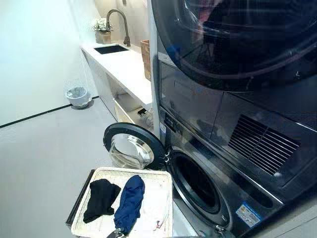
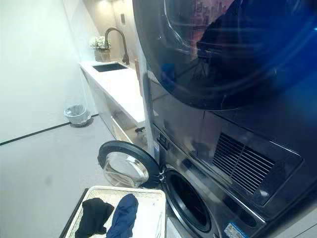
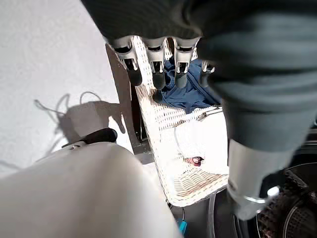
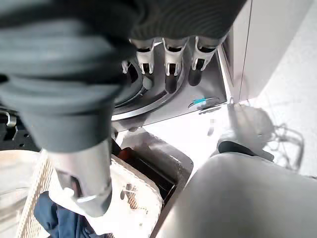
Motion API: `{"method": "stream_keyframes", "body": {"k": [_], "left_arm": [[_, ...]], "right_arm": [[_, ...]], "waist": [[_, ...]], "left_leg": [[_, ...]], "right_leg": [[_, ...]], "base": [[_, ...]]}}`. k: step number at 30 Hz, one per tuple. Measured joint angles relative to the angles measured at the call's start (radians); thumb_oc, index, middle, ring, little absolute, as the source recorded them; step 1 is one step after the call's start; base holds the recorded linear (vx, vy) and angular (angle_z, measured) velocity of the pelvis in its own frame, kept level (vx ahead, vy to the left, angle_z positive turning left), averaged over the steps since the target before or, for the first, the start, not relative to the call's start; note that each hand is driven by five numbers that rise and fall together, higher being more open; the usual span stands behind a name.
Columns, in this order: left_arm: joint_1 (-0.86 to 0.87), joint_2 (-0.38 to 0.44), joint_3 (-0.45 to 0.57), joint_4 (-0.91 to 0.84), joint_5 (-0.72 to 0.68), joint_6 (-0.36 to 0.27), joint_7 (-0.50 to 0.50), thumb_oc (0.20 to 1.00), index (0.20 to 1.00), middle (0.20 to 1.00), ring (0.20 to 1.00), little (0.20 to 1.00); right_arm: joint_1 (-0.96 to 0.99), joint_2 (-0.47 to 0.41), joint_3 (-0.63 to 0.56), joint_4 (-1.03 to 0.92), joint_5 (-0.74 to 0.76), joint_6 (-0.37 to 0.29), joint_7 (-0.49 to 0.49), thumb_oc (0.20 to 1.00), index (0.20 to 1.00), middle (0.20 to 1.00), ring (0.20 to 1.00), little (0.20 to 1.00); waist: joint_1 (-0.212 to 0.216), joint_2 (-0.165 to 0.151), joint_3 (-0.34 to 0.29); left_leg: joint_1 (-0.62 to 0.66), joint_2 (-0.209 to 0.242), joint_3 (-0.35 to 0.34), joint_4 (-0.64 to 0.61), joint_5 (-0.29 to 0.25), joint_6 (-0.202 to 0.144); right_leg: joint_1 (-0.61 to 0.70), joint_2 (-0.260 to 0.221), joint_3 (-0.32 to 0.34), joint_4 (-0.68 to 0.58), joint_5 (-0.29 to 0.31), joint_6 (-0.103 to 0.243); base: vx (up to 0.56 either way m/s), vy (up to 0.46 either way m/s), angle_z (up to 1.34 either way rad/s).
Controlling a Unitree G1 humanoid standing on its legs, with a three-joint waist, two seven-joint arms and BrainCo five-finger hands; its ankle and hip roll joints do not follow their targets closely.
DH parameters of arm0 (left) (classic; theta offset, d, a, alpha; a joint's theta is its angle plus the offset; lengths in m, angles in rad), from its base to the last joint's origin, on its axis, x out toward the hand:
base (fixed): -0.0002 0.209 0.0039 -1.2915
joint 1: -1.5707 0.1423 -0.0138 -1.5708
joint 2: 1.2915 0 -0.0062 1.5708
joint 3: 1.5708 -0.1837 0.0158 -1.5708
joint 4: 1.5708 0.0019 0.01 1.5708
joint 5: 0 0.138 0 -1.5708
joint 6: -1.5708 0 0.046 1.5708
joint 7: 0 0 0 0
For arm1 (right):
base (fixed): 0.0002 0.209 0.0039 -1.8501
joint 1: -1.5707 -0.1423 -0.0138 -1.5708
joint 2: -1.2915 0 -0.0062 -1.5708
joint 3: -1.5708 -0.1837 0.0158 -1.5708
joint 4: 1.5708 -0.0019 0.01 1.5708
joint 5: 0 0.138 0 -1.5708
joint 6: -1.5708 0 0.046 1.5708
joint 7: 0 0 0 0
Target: Put the clothes into the washing machine.
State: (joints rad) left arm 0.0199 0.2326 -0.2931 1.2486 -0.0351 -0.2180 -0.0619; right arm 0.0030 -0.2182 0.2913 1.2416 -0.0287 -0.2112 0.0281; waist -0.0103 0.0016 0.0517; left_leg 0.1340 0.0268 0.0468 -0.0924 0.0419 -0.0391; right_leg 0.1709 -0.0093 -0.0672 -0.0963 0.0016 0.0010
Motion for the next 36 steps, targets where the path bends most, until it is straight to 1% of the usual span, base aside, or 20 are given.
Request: {"method": "stream_keyframes", "body": {"k": [1,3,6,7,10,18,22,23,24,25,26,27,29,34,36], "left_arm": [[0.0,0.0,0.0,0.0,0.0,0.0,-0.006,1.0,1.0,1.0,1.0,1.0],[0.0,0.0,-0.009,0.0,0.0,-0.005,-0.007,1.0,1.0,1.0,1.0,1.0],[0.001,0.0,-0.008,0.0,-0.03,-0.008,-0.007,1.0,1.0,1.0,1.0,1.0],[0.0,0.0,-0.007,-0.002,-0.066,-0.008,-0.007,1.0,1.0,1.0,1.0,1.0],[0.001,0.0,-0.007,-0.002,-0.079,-0.005,-0.003,1.0,1.0,1.0,1.0,1.0],[0.006,-0.011,0.002,0.0,-0.102,-0.005,0.06,1.0,1.0,1.0,1.0,1.0],[0.004,-0.019,0.004,0.0,-0.098,-0.013,0.153,1.0,1.0,1.0,1.0,1.0],[0.0,-0.02,0.009,-0.001,-0.097,-0.017,0.197,1.0,1.0,1.0,1.0,1.0],[0.0,-0.02,0.009,-0.001,-0.097,-0.017,0.197,1.0,1.0,1.0,1.0,1.0],[-0.003,-0.019,0.012,-0.001,-0.095,-0.028,0.254,1.0,1.0,1.0,1.0,1.0],[-0.01,-0.019,0.013,-0.001,-0.095,-0.033,0.273,1.0,1.0,1.0,1.0,1.0],[-0.022,-0.019,0.011,-0.002,-0.081,-0.039,0.315,1.0,1.0,1.0,1.0,1.0],[-0.106,-0.013,-0.004,-0.014,-0.021,-0.076,0.455,1.0,1.0,1.0,1.0,1.0],[-0.23,0.002,-0.021,-0.054,0.079,-0.115,0.64,1.0,1.0,1.0,1.0,1.0],[-0.263,0.017,-0.031,-0.059,0.101,-0.122,0.688,1.0,1.0,1.0,1.0,1.0]], "right_arm": [[0.0,-0.001,0.0,0.0,0.0,0.0,0.0,1.0,1.0,1.0,1.0,1.0],[0.0,-0.002,0.001,0.0,-0.001,0.0,0.0,1.0,1.0,1.0,1.0,1.0],[0.0,-0.003,0.004,0.0,-0.002,0.0,-0.001,1.0,1.0,1.0,1.0,1.0],[0.0,-0.003,0.004,0.0,-0.003,0.0,-0.002,1.0,1.0,1.0,1.0,1.0],[0.0,-0.005,0.004,0.002,-0.004,0.001,-0.003,1.0,1.0,1.0,1.0,1.0],[-0.001,-0.01,0.003,0.007,-0.004,0.001,-0.015,1.0,1.0,1.0,1.0,1.0],[-0.006,-0.015,0.004,0.007,-0.002,0.0,-0.016,1.0,1.0,1.0,1.0,1.0],[-0.013,-0.016,0.004,0.007,-0.001,0.0,-0.016,1.0,1.0,1.0,1.0,1.0],[-0.013,-0.016,0.004,0.007,-0.001,0.0,-0.016,1.0,1.0,1.0,1.0,1.0],[-0.02,-0.018,0.02,0.006,0.001,0.0,-0.017,1.0,1.0,1.0,1.0,1.0],[-0.025,-0.021,0.024,0.006,0.001,0.0,-0.017,1.0,1.0,1.0,1.0,1.0],[-0.031,-0.025,0.034,0.006,0.004,0.0,-0.018,1.0,1.0,1.0,1.0,1.0],[-0.097,-0.039,0.064,0.002,0.022,-0.001,-0.023,1.0,1.0,1.0,1.0,1.0],[-0.172,-0.038,0.072,-0.002,0.041,-0.006,-0.031,1.0,1.0,1.0,1.0,1.0],[-0.191,-0.039,0.077,-0.002,0.041,-0.01,-0.032,1.0,1.0,1.0,1.0,1.0]], "waist": [[0.0,0.002,-0.001],[0.0,0.003,-0.001],[0.001,0.005,0.0],[0.0,0.004,0.0],[0.001,0.006,0.001],[0.002,0.013,0.01],[0.002,0.016,0.027],[0.002,0.016,0.042],[0.002,0.016,0.042],[0.002,0.016,0.046],[0.002,0.016,0.052],[0.001,0.022,0.064],[0.002,0.025,0.12],[0.0,0.025,0.214],[0.001,0.022,0.24]], "left_leg": [[0.0,0.0,-0.001,0.001,0.0,0.0],[-0.001,0.0,-0.001,0.002,0.0,0.0],[-0.002,0.0,-0.002,0.003,0.001,0.0],[-0.004,-0.001,-0.006,0.003,0.002,0.0],[-0.007,-0.001,-0.013,0.002,0.003,-0.001],[-0.025,0.002,-0.023,0.002,0.007,-0.004],[-0.044,0.002,-0.025,0.003,0.01,-0.005],[-0.045,0.002,-0.025,0.003,0.01,-0.006],[-0.045,0.002,-0.025,0.003,0.01,-0.006],[-0.062,0.002,-0.025,0.003,0.011,-0.006],[-0.069,0.002,-0.025,0.004,0.012,-0.006],[-0.085,0.002,-0.025,0.004,0.019,-0.006],[-0.15,0.0,-0.026,0.016,0.036,-0.004],[-0.181,-0.003,-0.014,0.013,0.047,0.0],[-0.183,-0.002,0.002,0.008,0.047,0.0]], "right_leg": [[0.0,0.0,0.0,0.0,0.0,0.0],[0.0,0.0,-0.001,0.0,0.0,0.0],[0.0,0.0,-0.001,0.0,0.0,0.0],[-0.001,0.0,-0.005,0.001,0.0,0.0],[-0.001,0.0,-0.011,0.0,-0.001,-0.001],[-0.014,0.003,-0.026,0.0,-0.006,-0.003],[-0.033,0.004,-0.026,0.001,-0.005,-0.005],[-0.035,0.004,-0.026,0.003,-0.005,-0.005],[-0.035,0.004,-0.026,0.003,-0.005,-0.005],[-0.051,0.004,-0.026,0.005,-0.004,-0.005],[-0.059,0.004,-0.026,0.005,-0.003,-0.005],[-0.076,0.004,-0.026,0.008,0.001,-0.005],[-0.144,0.005,-0.025,0.025,0.015,-0.006],[-0.183,0.004,-0.008,0.024,0.031,-0.001],[-0.194,0.004,0.006,0.025,0.033,0.002]], "base": [[-0.13,-0.005,-1.5],[0.0,0.0,0.0],[0.0,0.002,0.01],[0.01,-0.003,0.06],[0.01,-0.011,0.07],[0.01,-0.004,0.05],[0.0,0.0,0.0],[-0.03,0.015,0.0],[-0.06,0.024,0.0],[-0.1,0.028,-0.01],[-0.11,0.031,-0.01],[-0.17,0.05,-0.01],[-0.11,0.044,-0.02],[-0.03,0.046,-0.09],[0.0,0.058,-0.22]]}}
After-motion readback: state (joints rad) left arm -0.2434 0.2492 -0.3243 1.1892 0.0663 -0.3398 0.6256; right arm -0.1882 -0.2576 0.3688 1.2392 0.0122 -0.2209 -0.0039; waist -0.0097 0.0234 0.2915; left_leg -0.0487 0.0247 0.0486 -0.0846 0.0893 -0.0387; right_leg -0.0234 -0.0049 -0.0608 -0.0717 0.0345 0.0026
